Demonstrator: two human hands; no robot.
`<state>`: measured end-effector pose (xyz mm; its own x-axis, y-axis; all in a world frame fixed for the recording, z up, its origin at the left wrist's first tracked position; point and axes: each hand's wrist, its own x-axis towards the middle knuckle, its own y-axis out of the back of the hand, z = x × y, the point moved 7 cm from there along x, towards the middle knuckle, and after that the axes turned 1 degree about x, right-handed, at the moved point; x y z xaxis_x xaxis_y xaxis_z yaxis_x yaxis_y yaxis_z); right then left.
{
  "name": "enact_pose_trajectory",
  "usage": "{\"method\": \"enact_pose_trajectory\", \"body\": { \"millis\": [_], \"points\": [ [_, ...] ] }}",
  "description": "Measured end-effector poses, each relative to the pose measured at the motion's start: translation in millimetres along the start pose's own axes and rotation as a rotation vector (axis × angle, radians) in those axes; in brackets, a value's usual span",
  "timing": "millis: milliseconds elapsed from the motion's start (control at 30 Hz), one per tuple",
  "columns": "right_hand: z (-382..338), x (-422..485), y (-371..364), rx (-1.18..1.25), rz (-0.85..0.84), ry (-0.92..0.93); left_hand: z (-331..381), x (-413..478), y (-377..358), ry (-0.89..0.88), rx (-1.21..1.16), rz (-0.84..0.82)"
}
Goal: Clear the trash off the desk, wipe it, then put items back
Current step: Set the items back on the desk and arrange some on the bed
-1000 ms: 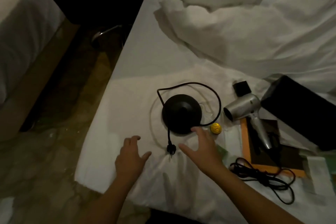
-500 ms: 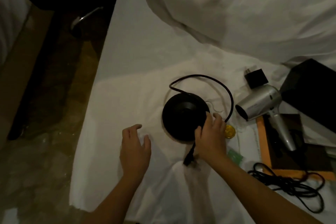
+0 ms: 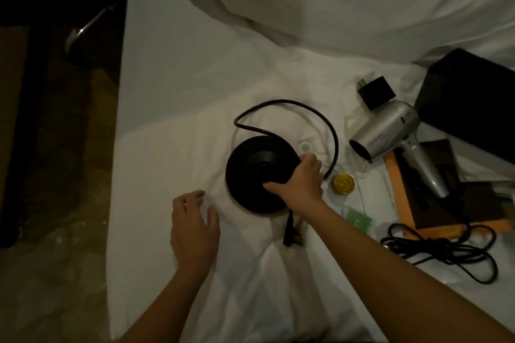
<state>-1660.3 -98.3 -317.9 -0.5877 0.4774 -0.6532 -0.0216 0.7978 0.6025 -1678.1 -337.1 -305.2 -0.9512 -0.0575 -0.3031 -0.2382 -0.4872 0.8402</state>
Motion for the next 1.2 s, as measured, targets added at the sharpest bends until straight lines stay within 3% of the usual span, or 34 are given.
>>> {"method": "enact_pose_trajectory", "body": {
  "millis": [133,200,300,433,533,633,733,867,1033,1200],
  "points": [
    [1,0,-2,0.059,-0.032,-0.041,4,2,1,-0.019,-0.033,0.01],
    [-4,-6,-1,0.069,-0.007,0.027,5,3,3,-0.019,-0.074,0.017],
    [-8,-36,-1,0.247,0.005,0.163,-3,-3,5,0.008,-0.086,0.009],
    [11,-79,30,0.487,0.002,0.168,-1,-13,10,-0.017,-0.069,0.016],
    [46,-107,71,0.745,-0.006,0.096,28,-17,10,-0.125,-0.113,-0.005],
    [94,-137,118,0.824,0.077,0.044,74,-26,-2,-0.351,-0.086,-0.077],
    [153,-162,162,0.777,0.25,-0.075,131,-36,-28,-0.577,0.036,-0.181],
    [212,-168,184,0.766,0.31,-0.154,196,-43,-78,-0.767,0.366,-0.351],
    [262,-146,173,0.825,0.315,-0.238,218,-26,-129,-0.797,0.681,-0.492],
    [276,-116,155,1.007,0.249,-0.287,219,-18,-137,-0.777,0.717,-0.4]
  ]
}}
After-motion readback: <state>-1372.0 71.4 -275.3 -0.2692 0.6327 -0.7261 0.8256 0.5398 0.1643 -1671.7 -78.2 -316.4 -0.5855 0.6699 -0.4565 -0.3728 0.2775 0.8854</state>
